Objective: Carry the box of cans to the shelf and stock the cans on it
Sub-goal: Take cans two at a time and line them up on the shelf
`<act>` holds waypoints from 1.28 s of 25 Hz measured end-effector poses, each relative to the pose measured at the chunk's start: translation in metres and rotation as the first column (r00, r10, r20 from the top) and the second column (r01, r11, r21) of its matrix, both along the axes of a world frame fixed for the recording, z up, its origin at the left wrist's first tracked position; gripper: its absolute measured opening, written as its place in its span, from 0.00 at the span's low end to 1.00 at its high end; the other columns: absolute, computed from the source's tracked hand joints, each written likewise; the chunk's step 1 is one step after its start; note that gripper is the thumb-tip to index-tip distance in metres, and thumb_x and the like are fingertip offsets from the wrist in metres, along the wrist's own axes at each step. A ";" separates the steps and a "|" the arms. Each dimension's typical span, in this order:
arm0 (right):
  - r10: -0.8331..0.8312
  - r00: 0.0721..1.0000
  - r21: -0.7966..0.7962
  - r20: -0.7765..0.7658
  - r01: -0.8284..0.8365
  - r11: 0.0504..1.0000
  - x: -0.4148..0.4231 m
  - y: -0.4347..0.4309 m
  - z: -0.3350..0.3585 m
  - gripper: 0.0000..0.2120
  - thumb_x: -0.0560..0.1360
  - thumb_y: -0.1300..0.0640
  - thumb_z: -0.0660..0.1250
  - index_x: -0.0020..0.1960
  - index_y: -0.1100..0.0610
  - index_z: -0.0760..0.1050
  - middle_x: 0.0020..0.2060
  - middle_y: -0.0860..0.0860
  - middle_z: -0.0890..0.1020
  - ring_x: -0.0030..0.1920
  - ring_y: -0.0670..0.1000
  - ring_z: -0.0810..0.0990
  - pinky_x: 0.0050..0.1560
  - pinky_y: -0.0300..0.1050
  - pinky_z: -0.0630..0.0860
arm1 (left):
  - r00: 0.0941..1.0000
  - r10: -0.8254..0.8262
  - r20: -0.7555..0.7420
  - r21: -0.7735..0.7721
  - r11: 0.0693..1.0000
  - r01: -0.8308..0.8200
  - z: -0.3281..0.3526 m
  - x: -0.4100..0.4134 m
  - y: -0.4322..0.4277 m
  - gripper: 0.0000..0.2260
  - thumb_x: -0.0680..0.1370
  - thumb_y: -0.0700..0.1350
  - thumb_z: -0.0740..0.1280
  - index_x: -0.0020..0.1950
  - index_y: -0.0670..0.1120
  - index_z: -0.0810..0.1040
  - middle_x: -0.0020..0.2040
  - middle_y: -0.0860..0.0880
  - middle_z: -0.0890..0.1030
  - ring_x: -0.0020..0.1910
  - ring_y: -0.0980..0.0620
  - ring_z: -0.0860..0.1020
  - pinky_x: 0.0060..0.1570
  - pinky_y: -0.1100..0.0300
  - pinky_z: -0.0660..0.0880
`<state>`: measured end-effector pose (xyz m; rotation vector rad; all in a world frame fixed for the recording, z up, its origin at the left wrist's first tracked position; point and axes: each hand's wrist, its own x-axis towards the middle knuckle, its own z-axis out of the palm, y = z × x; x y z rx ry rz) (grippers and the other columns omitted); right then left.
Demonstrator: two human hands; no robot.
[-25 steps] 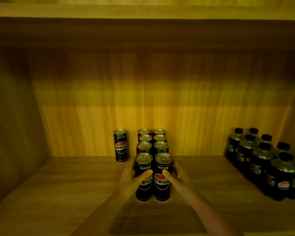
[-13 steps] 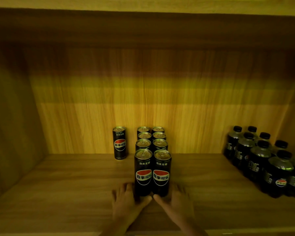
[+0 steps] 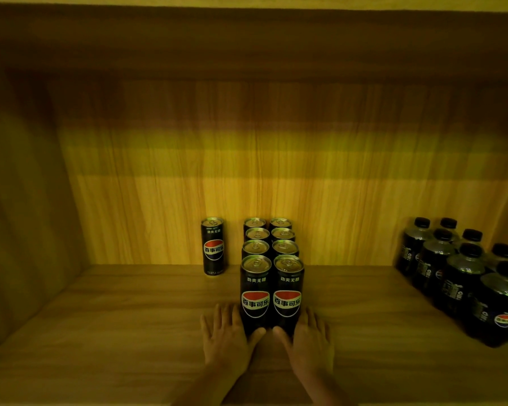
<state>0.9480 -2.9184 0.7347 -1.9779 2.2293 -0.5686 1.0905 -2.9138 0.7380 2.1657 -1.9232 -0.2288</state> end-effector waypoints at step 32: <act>0.673 0.720 -0.019 -0.169 -0.685 0.728 0.174 0.199 0.083 0.39 0.73 0.42 0.61 0.74 0.59 0.47 0.75 0.57 0.52 0.75 0.55 0.50 0.74 0.58 0.48 | 0.964 0.180 0.196 -0.181 0.973 -0.145 0.064 0.225 0.274 0.37 0.75 0.63 0.54 0.76 0.45 0.45 0.78 0.45 0.49 0.77 0.46 0.46 0.73 0.47 0.42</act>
